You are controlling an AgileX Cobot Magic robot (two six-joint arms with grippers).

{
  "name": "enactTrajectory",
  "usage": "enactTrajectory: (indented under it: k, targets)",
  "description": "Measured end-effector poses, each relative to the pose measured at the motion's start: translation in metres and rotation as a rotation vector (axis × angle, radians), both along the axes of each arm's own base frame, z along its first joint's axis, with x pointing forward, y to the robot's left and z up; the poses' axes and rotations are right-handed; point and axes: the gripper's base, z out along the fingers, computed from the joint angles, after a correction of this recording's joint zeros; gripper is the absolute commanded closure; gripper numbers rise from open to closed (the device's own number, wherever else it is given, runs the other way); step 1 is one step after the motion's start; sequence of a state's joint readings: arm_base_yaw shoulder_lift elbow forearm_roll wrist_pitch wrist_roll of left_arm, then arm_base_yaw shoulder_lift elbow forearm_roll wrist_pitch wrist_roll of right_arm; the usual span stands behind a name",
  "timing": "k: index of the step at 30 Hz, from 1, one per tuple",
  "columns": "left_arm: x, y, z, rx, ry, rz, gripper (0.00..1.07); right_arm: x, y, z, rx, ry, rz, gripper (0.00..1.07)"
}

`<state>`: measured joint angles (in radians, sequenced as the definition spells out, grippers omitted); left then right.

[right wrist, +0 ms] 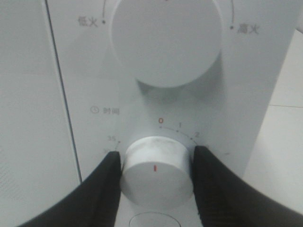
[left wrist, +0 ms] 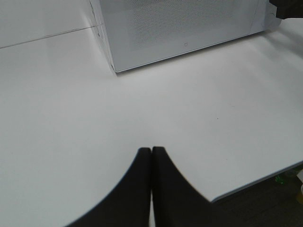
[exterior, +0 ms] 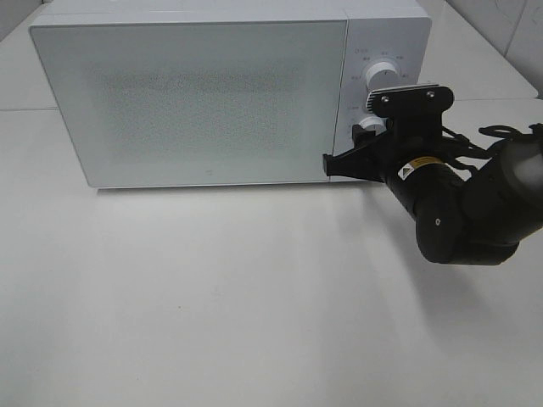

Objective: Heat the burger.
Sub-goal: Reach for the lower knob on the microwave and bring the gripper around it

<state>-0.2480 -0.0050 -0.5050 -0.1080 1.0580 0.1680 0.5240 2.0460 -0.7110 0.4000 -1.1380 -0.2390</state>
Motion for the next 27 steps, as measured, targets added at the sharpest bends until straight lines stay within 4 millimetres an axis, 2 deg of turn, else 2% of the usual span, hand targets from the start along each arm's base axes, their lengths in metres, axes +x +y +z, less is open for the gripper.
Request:
enactTrajectory:
  k: [4,9,11,12,14,15,17,18,19,22,24,25,27]
  targets:
    - [0.0000,0.0000,0.0000,0.000,0.000,0.000,1.06,0.0000,0.0000,0.0000,0.019,0.003,-0.005,1.07]
    - [0.0000,0.0000,0.0000,0.000,0.000,0.000,1.06,0.0000,0.0000,0.0000,0.127,0.022,-0.030,1.07]
    - [0.0000,0.0000,0.0000,0.000,0.000,0.000,1.06,0.0010,0.0002,0.0007,0.302,0.049,-0.072,1.07]
    - [0.0000,0.0000,0.0000,0.000,0.000,0.000,1.06,0.0010,0.0002,0.0007,0.302,0.049,-0.072,1.07]
    - [0.0000,0.0000,0.0000,0.000,0.000,0.000,1.06,0.0010,0.0002,0.0007,0.454,0.075,-0.108,1.07]
    - [0.0000,0.0000,0.0000,0.000,0.000,0.000,1.06,0.0010,0.0002,0.0007,0.454,0.075,-0.108,1.07]
    - [0.0000,0.0000,0.0000,0.000,0.000,0.000,1.06,0.0016,-0.0004,0.0010,0.645,0.105,-0.156,1.07]
    - [0.0000,0.0000,0.0000,0.000,0.000,0.000,1.06,0.0016,-0.0004,0.0010,0.645,0.105,-0.156,1.07]
    - [0.0000,0.0000,0.0000,0.000,0.000,0.000,1.06,0.0014,-0.0005,0.0010,0.760,0.124,-0.182,1.07]
    - [0.0000,0.0000,0.0000,0.000,0.000,0.000,1.06,0.0014,-0.0005,0.0011,0.825,0.135,-0.197,1.07]
    - [0.0000,0.0000,0.0000,0.000,0.000,0.000,1.06,0.0008,-0.0011,0.0014,1.076,0.170,-0.253,1.07]
    - [0.0000,0.0000,0.0000,0.000,0.000,0.000,1.06,0.0008,-0.0011,0.0014,1.076,0.170,-0.253,1.07]
    - [0.0000,0.0000,0.0000,0.000,0.000,0.000,1.06,0.0003,-0.0015,0.0006,1.244,0.195,-0.290,1.07]
